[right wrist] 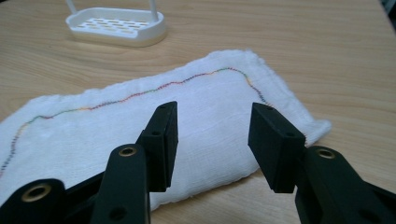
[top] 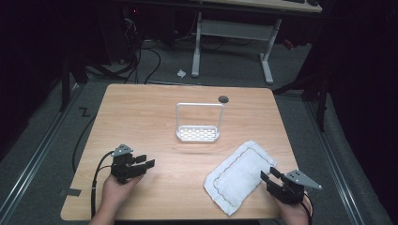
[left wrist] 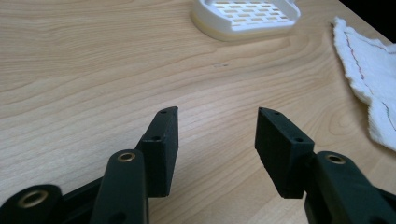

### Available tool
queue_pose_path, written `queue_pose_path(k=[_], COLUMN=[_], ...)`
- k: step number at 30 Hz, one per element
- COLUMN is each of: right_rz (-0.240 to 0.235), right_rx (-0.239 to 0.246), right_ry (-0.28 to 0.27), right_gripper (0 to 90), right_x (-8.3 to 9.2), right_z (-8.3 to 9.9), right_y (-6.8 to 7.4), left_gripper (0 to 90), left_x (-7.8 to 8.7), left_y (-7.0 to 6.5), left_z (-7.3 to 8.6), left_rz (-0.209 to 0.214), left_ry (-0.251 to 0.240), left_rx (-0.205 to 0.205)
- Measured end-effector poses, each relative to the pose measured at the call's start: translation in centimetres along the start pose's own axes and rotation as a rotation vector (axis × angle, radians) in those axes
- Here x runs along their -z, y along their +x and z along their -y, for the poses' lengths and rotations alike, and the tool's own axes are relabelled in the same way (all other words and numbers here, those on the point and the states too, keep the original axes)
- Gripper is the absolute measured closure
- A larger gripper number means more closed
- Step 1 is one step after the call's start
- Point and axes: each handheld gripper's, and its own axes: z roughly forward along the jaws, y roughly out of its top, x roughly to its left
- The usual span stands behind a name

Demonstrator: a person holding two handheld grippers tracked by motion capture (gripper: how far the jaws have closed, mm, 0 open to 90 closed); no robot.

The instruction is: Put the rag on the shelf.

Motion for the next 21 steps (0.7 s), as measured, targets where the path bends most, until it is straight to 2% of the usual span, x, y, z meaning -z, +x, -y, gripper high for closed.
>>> queue_pose_path(k=[2, 5, 8, 10, 12, 14, 15, 16, 18, 21], right_rz=[0.008, 0.018, 0.013, 0.013, 0.01, 0.006, 0.0, -0.003, -0.005, -0.015], right_rx=[0.005, 0.007, -0.011, -0.02, -0.033, -0.031, -0.034, -0.025, -0.018, -0.014], right_ry=[-0.003, 0.026, 0.023, 0.024, 0.023, 0.018, 0.02, 0.022, 0.028, 0.029], right_gripper=[53.0, 53.0, 53.1, 53.5, 54.1, 54.9, 55.7, 56.3, 57.4, 57.8], right_x=[0.1, 0.0, 0.2, 0.3, 0.3, 0.3, 0.3, 0.2, 0.0, -0.1], right_z=[0.1, 0.6, 0.8, 1.0, 1.0, 1.1, 1.1, 1.0, 1.0, 1.0], right_y=[-0.1, -0.6, -1.1, -1.4, -1.5, -1.5, -1.5, -1.5, -1.4, -1.3], left_gripper=[49.9, 49.1, 48.0, 47.6, 49.2, 67.4, 80.7, 86.4, 90.0, 90.0], left_x=[-0.3, -0.6, -1.0, -1.2, -1.4, -2.0, -2.4, -2.8, -3.9, -6.0], left_y=[0.0, -0.3, -0.7, -1.2, -2.0, -3.3, -4.1, -4.9, -6.5, -8.7], left_z=[0.1, 0.2, 0.2, 0.2, 0.2, -0.1, -0.2, -0.4, -0.8, -1.5], left_rz=[0.003, -0.012, -0.02, -0.013, 0.0, 0.024, 0.039, 0.053, 0.066, 0.14], left_ry=[0.016, 0.023, 0.029, 0.02, -0.004, -0.005, -0.013, -0.017, 0.004, 0.031], left_rx=[0.0, -0.018, -0.033, -0.035, -0.056, -0.097, -0.112, -0.131, -0.178, -0.197])
